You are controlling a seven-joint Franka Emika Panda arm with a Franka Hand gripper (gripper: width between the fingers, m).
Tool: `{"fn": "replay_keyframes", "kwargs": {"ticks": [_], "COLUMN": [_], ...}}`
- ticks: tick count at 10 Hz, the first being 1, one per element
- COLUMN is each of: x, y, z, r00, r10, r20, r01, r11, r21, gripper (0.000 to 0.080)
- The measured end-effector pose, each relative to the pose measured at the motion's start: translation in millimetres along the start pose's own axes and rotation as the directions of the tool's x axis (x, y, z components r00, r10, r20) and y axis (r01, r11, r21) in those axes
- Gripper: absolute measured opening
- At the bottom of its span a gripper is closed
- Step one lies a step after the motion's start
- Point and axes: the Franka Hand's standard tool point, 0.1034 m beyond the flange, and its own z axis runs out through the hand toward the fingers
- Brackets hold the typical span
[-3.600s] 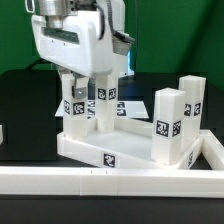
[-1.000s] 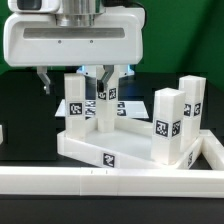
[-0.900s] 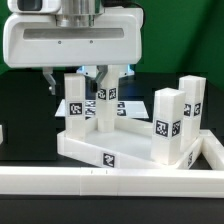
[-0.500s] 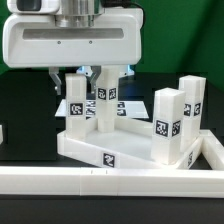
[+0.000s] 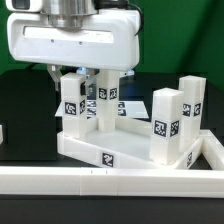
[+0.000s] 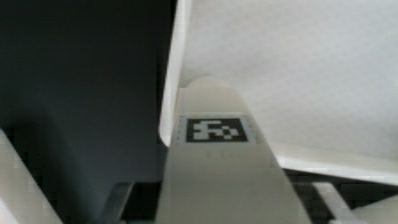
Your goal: Assemble desk
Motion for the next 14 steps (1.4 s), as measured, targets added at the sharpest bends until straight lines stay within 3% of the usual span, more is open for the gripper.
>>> {"fn": "replay_keyframes", "kwargs": {"ticks": [2,6,8,10,11,12,13,14], "x": [0.7,0.3,0.6,0.4,0.2,-0.5,-0.8,-0.9], "y": [2.8,2.9,2.3,2.5,2.4,2.7,2.7,2.1], "z": [0.1,0.3,0.3,0.9,1.4,1.9,2.0,2.0], "r00": [0.976,0.842,0.79,0.807,0.806,0.855,0.903,0.939], "r10": [0.218,0.538,0.612,0.59,0.59,0.518,0.43,0.344], "r20": [0.009,0.033,0.034,0.033,0.033,0.024,0.017,0.013], "r01": [-0.218,-0.539,-0.613,-0.591,-0.591,-0.519,-0.43,-0.344], "r11": [0.976,0.841,0.79,0.806,0.806,0.855,0.903,0.939], "r21": [0.028,0.036,0.035,0.035,0.034,0.022,0.015,0.014], "gripper": [0.0289,0.029,0.029,0.03,0.0525,0.0525,0.0622,0.0622]}}
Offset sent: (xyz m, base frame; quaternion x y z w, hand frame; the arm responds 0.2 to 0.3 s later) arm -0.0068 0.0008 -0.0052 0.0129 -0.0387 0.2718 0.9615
